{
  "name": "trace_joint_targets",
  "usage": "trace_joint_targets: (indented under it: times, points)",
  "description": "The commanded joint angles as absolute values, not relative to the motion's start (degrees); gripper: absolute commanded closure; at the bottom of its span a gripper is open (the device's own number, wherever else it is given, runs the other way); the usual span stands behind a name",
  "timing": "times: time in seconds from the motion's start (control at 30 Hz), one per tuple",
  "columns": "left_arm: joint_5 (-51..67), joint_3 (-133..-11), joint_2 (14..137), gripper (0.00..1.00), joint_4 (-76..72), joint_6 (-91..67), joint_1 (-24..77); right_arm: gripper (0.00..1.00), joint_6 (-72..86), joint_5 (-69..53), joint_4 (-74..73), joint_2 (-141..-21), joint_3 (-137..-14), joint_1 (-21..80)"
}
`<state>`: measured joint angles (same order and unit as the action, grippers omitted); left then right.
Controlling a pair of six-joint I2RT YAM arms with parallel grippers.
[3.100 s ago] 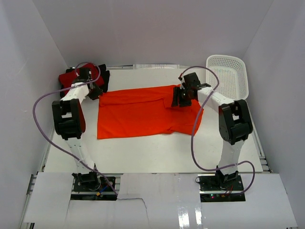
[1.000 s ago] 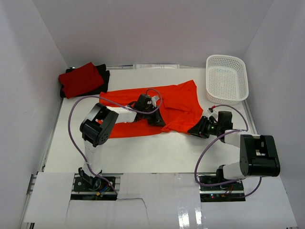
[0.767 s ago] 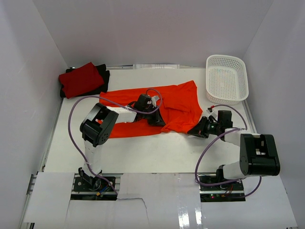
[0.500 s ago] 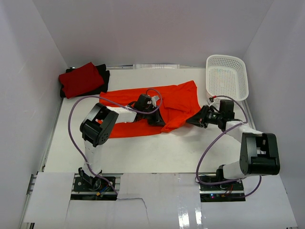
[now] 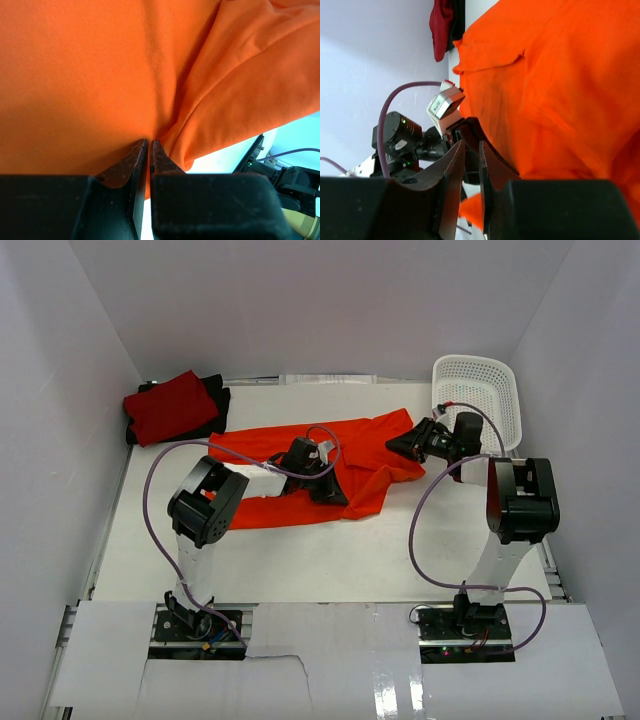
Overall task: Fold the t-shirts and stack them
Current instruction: Grap the side of the flattened tshirt furthest away from the robot with both arms
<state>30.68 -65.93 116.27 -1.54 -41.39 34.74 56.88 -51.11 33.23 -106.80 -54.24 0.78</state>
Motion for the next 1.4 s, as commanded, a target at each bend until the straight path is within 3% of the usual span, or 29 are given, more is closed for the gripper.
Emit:
trace_joint_targets:
  times: [0.0, 0.07, 0.17, 0.23, 0.27, 0.4, 0.53, 0.77, 1.37]
  points:
    - [30.2, -66.3, 113.6, 0.82, -1.0, -40.5, 35.3, 0.71, 48.8, -48.4, 33.4, -105.5, -59.8, 1.3]
    - [30.1, -66.3, 113.4, 0.82, -0.9, -40.5, 35.4, 0.56, 41.1, -46.5, 17.9, -103.9, -62.9, 2.5]
    - [30.1, -66.4, 113.6, 0.82, -0.9, -40.5, 35.4, 0.49, 27.1, -35.3, 5.7, -96.2, -64.3, 7.1]
    - [30.3, -66.5, 113.9, 0.82, -0.9, -40.6, 35.4, 0.47, 24.5, -28.1, 3.6, -87.4, -59.4, 8.3]
    - [30.4, -66.7, 114.1, 0.82, -1.0, -40.7, 35.5, 0.35, 23.3, -25.9, 3.7, -84.5, -57.3, 9.4]
    - [30.8, -66.8, 114.4, 0.82, -1.2, -40.9, 35.7, 0.26, 20.8, -20.8, -2.3, -73.1, -50.8, 11.6]
    - [31.1, -66.8, 114.7, 0.82, -1.5, -41.0, 35.8, 0.25, 20.5, -19.9, -14.9, -70.2, -45.6, 11.7]
    - [31.2, -66.4, 114.5, 0.82, -1.8, -41.0, 35.9, 0.25, 20.6, -15.4, -19.5, -62.1, -37.1, 11.6]
    - [31.1, -66.2, 112.7, 0.82, -1.6, -41.1, 35.9, 0.30, 23.6, -18.3, -7.7, -78.1, -31.2, 11.5]
